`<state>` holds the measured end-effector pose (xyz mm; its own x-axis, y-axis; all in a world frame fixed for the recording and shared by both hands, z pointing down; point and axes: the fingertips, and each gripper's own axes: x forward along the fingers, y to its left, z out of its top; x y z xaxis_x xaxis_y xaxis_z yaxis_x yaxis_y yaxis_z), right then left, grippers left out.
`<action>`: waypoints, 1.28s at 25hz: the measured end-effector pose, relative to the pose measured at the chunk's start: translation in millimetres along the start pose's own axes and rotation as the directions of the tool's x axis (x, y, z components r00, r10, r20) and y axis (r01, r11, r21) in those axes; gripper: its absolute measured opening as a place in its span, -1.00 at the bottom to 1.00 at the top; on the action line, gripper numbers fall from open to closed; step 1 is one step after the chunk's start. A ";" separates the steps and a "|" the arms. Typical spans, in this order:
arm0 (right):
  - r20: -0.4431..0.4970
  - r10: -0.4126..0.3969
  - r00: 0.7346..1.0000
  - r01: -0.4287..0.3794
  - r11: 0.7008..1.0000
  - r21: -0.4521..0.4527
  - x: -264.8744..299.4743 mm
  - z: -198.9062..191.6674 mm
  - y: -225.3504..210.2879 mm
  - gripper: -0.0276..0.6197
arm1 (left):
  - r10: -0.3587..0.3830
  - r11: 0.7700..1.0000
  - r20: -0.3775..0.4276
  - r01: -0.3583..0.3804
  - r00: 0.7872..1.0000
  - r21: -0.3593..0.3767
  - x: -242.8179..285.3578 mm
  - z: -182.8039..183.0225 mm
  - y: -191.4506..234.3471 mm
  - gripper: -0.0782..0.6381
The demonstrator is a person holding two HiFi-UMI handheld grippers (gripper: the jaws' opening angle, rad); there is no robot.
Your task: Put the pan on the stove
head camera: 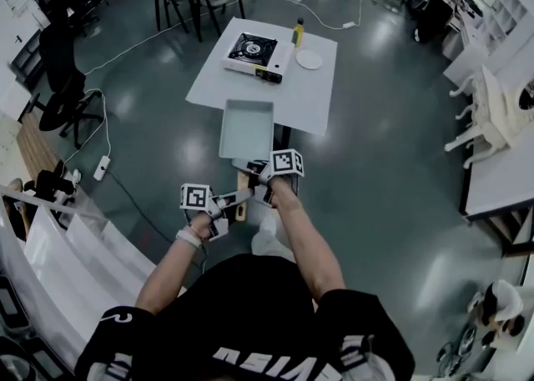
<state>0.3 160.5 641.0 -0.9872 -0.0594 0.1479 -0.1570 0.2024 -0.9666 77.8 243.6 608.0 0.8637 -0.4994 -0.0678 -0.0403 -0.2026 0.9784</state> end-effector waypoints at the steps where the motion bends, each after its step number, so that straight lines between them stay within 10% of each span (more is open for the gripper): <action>1: -0.002 -0.006 1.000 0.006 1.000 -0.001 0.4 5.0 -1.6 -0.50 | -0.001 1.000 -0.002 0.001 1.000 0.004 2.4 4.7 1.2 -0.52; 32: -0.046 0.000 0.999 0.000 1.000 0.003 -17.9 126.2 -22.2 -0.49 | 0.029 0.999 0.003 -0.029 1.000 0.014 90.4 97.7 19.4 -0.51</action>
<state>24.9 33.7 633.3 -0.9874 -0.0144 0.1573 -0.1570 0.1998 -0.9672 106.0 112.2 601.8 0.8608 -0.5073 -0.0401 -0.0721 -0.1996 0.9772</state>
